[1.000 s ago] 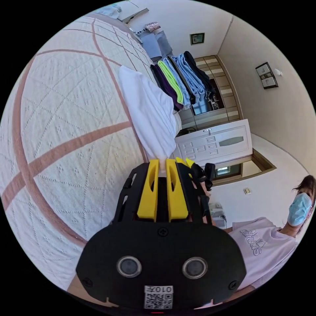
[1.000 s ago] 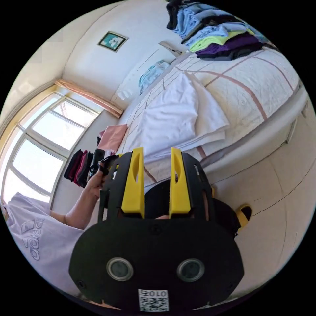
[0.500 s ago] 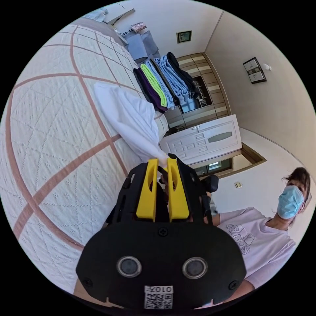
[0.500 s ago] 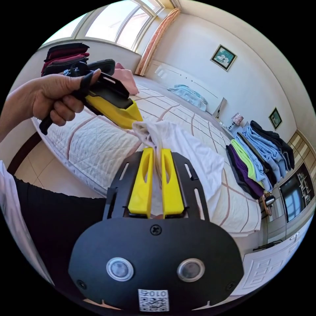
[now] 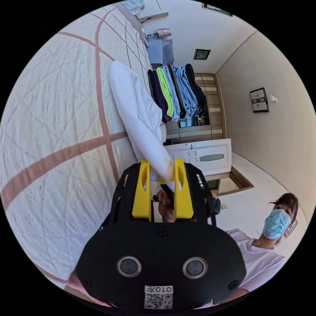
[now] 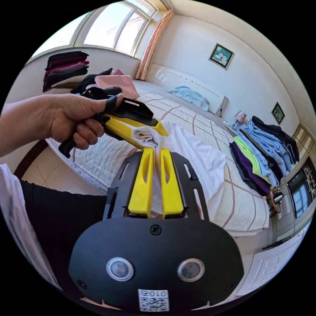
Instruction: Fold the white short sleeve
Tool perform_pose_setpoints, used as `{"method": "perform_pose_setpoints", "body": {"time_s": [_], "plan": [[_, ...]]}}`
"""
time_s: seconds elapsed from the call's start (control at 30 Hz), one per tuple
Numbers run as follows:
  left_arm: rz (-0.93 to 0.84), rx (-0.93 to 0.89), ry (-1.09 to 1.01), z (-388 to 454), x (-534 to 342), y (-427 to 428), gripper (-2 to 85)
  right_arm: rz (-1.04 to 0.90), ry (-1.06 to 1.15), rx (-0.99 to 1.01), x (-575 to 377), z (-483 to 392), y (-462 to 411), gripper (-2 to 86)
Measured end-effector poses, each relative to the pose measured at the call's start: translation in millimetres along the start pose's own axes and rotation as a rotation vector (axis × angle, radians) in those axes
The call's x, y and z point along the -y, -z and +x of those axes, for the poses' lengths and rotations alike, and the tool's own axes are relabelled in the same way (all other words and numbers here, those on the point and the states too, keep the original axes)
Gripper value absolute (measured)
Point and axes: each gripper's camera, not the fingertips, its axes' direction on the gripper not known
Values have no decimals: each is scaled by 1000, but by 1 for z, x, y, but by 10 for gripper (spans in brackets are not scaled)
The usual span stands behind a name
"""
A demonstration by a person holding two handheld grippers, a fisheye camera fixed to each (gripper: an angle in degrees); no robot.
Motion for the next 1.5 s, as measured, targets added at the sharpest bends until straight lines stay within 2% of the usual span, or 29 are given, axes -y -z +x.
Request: {"method": "perform_pose_setpoints", "body": {"time_s": [0.03, 0.07, 0.13, 0.2, 0.3, 0.4, 0.57, 0.7, 0.87, 1.0, 1.07, 1.3, 1.5], "plan": [[-3, -23, -8, 2, 2, -7, 100, -5, -37, 29, -2, 8, 0, 64], [-5, -2, -9, 6, 3, -11, 93, -16, -168, 124, -9, 30, 0, 77], [5, 29, -26, 16, 2, -10, 85, -3, -426, 363, -32, 71, 4, 111], [7, 31, -49, 28, 2, -5, 82, 116, -803, 775, -90, 122, -3, 143], [32, -39, -69, 47, 2, 3, 80, 166, -1086, 1043, -146, 154, -32, 196], [39, -86, -88, 67, 6, 2, 80, 272, -1213, 1219, -166, 175, -58, 227], [28, -115, -106, 94, 5, -9, 83, 385, -1328, 1329, -173, 205, -94, 226], [34, -119, -108, 104, 0, -6, 83, 543, -1514, 1241, -202, 240, -96, 197], [41, -119, -94, 109, -12, 1, 83, 446, -1450, 1197, -203, 286, -97, 155], [33, -111, -86, 110, -24, -2, 81, 284, -1390, 1088, -192, 316, -90, 101], [33, -106, -82, 111, -33, -4, 80, 228, -1339, 1095, -182, 324, -87, 85], [14, -39, -129, 132, -50, 4, 75, 179, -1184, 993, -133, 357, -31, 72], [77, -147, -225, 173, -88, 63, 75, 189, -898, 1042, -35, 339, 39, 71]]}}
